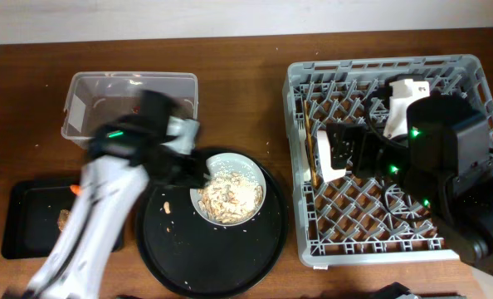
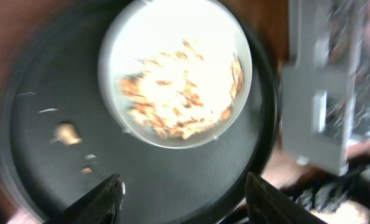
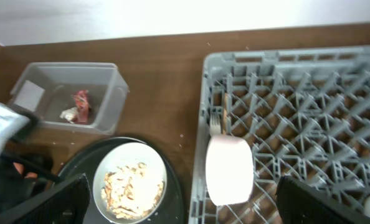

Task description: Sort waste into correct bins and load items into the dishwasher rack

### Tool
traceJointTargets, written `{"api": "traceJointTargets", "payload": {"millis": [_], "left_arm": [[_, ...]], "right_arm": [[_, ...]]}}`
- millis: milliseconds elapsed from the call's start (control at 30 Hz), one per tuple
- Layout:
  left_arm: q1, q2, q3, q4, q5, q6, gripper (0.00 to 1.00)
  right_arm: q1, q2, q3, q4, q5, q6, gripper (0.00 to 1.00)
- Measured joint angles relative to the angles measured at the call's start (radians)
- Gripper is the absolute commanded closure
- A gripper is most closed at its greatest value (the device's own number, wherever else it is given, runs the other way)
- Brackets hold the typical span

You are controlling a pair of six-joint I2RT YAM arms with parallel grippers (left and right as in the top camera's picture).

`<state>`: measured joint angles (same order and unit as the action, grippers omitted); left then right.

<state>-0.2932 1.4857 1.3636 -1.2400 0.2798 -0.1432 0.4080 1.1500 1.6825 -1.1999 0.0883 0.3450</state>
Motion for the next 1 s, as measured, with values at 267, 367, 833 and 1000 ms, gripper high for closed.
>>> {"api": "traceJointTargets", "payload": {"millis": [267,367,833,1000], "left_arm": [[-0.519,0.423,-0.006,0.285,-0.164,-0.103,0.77],[-0.547,0.478,-0.006,0.306,-0.252,-0.168,0.74],[-0.546,0.489,0.044,0.227,-0.435,-0.224,0.79],[-0.546,0.489,-0.049,0.292,-0.447,-0.229,0.99]], "right_arm": [[-0.246,0.008,0.0,-0.12,-0.003,0.071,0.02],[-0.246,0.024,0.0,-0.138,-0.004,0.074,0.01],[-0.247,0.106,0.0,-0.164,-0.004,0.074,0.02],[-0.247,0.106,0.0,-0.178,-0.004,0.074,0.02]]}}
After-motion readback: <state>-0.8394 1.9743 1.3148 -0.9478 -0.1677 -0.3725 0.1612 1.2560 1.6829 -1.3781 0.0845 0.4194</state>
